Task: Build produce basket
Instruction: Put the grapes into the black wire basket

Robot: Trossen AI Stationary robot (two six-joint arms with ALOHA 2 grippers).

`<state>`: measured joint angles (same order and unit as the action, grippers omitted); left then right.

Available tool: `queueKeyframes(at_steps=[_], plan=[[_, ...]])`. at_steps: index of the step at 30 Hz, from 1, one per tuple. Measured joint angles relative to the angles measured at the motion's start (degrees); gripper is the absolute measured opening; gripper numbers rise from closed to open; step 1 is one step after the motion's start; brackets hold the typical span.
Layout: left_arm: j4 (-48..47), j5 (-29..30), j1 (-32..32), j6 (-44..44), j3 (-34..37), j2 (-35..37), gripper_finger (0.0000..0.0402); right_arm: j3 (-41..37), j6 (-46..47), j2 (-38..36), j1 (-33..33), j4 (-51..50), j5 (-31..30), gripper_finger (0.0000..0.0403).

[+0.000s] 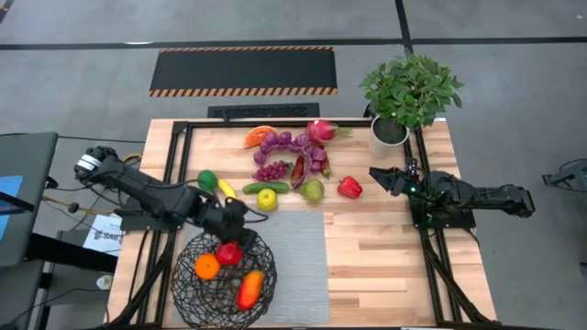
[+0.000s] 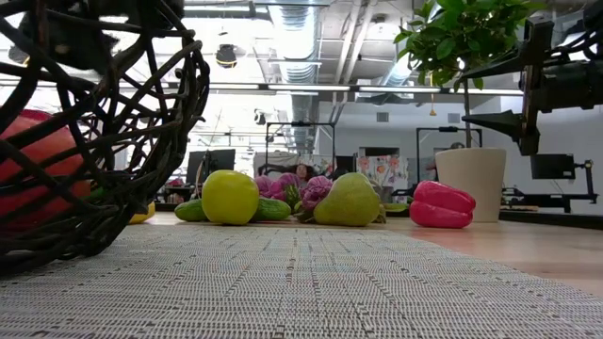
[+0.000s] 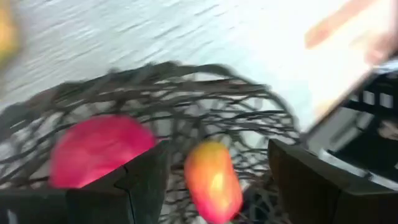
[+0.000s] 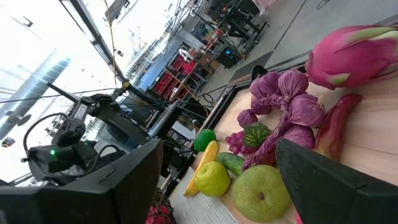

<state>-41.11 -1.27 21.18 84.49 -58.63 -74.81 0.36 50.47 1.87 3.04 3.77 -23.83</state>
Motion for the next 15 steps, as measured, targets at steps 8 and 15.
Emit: queueKeyframes(at_steps=[8,15], plan=[[4.11,-2.37,-7.13,-7.70,0.02,1.09,0.0251,0.00,-0.16,0.00,0.00,0.02,-0.01,0.0333],[7.16,-2.37,-14.69,-16.24,0.02,1.18,0.0251,0.00,-0.14,0.02,-0.01,0.00,-0.01,0.0333]])
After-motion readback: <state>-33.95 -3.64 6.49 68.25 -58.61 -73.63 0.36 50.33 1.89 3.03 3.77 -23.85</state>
